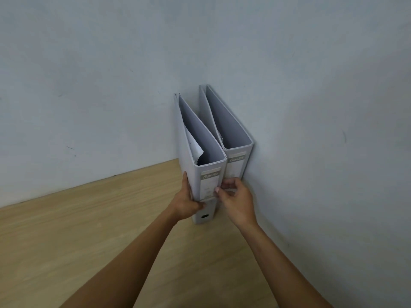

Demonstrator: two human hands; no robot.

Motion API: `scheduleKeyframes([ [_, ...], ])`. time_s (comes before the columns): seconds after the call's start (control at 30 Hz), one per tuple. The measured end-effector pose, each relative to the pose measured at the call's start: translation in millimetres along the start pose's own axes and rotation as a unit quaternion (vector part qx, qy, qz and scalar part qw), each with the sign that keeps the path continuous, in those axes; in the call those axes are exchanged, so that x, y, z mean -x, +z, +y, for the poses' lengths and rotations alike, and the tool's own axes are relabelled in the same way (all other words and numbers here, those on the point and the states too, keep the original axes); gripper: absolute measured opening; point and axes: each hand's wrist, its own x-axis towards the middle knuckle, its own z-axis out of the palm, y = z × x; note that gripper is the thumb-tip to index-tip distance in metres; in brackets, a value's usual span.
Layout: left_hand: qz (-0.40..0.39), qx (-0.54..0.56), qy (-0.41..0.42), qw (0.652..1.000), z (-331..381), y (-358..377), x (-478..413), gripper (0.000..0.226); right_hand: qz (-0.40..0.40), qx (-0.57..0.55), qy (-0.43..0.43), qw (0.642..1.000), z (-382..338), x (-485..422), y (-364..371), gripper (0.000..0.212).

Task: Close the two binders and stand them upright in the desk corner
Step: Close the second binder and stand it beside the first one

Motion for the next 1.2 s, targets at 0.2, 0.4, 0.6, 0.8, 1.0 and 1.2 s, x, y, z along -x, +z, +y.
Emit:
scheduleKeyframes([
  [0.2,-0.001,0.005,0.000,1.000,7.2,0.8,-16.3,0.119,0.004,-0.012,0.008,1.000,-0.6,-15.0,-2.8,0.016],
  [0.4,-0.014,0.010,-0.010,1.000,6.9,-3.5,-32.5,0.110,0.021,0.013,0.005,1.000,-2.4,-22.3,-0.5,0.021],
  [0.6,-0.027,0.007,-0.017,0.999,5.5,-4.1,-39.2,0.107,0.029,0.015,0.000,0.999,-2.7,-24.0,-0.1,0.022],
  [0.8,-0.005,0.005,-0.021,1.000,3.0,-0.9,-39.3,0.108,0.026,0.017,-0.004,1.000,-4.4,-25.0,-1.2,0.022],
  [1.0,0.043,0.005,-0.020,0.999,5.3,1.8,-14.3,0.103,0.004,0.033,0.011,0.999,-3.6,-25.5,-3.2,0.015],
  [1.2,0.074,0.055,0.033,0.995,14.4,-7.8,6.3,0.100,-0.009,-0.003,0.042,0.999,-3.6,-23.4,-0.9,0.011],
])
